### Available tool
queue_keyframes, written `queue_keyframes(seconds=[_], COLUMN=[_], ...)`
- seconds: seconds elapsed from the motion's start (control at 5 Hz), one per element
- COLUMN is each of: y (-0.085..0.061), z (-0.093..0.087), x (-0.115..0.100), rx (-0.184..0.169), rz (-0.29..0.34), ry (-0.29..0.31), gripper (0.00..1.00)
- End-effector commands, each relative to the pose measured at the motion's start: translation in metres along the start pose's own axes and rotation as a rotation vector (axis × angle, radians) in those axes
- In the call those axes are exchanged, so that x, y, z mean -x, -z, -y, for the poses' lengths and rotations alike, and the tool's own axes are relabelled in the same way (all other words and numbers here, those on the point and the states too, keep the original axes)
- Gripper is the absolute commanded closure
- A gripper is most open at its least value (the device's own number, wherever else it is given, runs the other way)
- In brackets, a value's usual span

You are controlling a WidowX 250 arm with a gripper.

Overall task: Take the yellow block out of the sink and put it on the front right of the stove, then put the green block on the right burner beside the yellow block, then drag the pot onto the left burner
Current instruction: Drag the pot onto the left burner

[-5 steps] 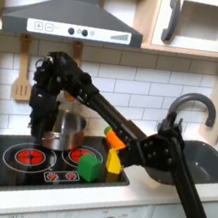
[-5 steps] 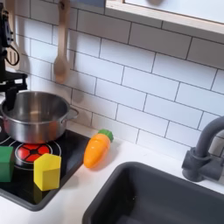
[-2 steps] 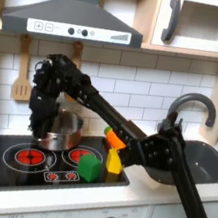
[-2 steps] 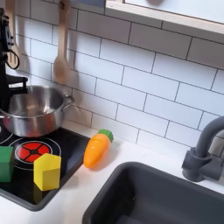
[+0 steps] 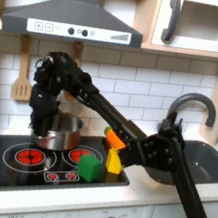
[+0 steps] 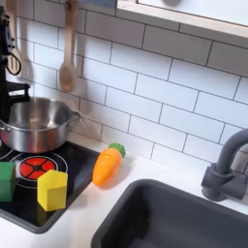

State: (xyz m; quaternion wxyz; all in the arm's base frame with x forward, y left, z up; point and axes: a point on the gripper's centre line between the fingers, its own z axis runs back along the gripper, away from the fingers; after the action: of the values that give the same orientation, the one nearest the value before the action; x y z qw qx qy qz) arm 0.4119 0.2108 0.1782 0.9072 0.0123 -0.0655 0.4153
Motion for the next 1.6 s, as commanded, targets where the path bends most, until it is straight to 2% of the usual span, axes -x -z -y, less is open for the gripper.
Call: queue_keyframes(seconds=[0.0, 0.2, 0.4, 1.0, 1.4], y=[-0.003, -0.001, 0.01, 0.005, 0.003], z=[-0.009, -0.015, -0.022, -0.049, -0.055], x=[-0.002, -0.004, -0.004, 0.014, 0.013], rx=[-0.016, -0.021, -0.03, -0.041, -0.038], rz=[0.007, 0.012, 0.004, 0.015, 0.026], ry=[-0.022, -0.029, -0.032, -0.014, -0.017], gripper=[1.0, 1.0, 1.0, 1.0, 1.0])
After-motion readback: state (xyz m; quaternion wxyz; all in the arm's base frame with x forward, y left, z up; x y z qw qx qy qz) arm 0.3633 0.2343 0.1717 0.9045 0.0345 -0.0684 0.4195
